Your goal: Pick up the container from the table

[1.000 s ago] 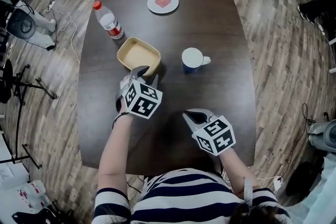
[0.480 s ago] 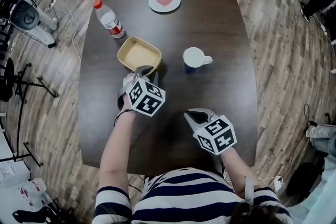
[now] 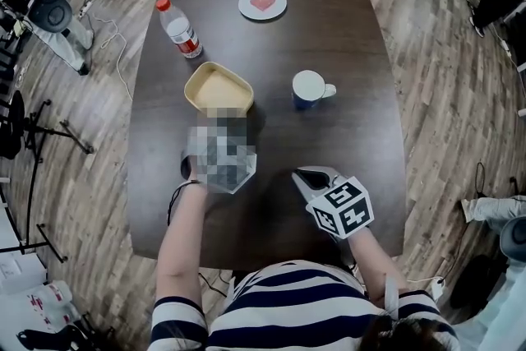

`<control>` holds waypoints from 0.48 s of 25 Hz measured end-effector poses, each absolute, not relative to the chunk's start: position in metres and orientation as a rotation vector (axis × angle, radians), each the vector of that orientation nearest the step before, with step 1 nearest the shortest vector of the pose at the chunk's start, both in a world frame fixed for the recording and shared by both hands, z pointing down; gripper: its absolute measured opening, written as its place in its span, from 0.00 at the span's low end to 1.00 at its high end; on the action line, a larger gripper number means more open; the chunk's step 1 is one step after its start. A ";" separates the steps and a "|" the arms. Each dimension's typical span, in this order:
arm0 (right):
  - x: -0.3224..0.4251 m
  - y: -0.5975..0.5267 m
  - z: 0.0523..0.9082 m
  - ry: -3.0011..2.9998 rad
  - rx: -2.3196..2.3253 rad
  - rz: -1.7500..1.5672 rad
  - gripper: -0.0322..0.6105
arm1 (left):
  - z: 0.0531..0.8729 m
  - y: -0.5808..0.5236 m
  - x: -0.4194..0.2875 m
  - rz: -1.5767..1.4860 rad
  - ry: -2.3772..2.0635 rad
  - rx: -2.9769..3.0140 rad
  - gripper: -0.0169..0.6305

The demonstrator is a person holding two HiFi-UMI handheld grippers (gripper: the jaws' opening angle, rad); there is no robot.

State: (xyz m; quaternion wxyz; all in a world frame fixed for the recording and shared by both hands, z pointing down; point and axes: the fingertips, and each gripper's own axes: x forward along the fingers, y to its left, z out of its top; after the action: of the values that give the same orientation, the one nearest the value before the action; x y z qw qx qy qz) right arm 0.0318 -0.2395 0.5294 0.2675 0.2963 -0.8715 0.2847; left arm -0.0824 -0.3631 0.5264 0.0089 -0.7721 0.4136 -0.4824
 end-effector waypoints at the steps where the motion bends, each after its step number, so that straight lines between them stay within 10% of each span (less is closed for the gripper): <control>1: 0.031 -0.237 0.528 -2.352 0.804 0.765 0.04 | 0.522 -0.358 -0.084 -1.497 1.287 -2.411 0.03; 12: 0.030 -0.217 0.506 -2.357 0.900 0.734 0.04 | 0.475 -0.287 -0.101 -1.410 1.214 -2.442 0.03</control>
State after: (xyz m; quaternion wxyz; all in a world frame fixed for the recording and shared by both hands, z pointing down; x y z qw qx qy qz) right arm 0.0304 -0.2172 0.5061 0.2540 0.3312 -0.8677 0.2700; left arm -0.1011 -0.2873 0.4754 0.0359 -0.7950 0.3951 -0.4589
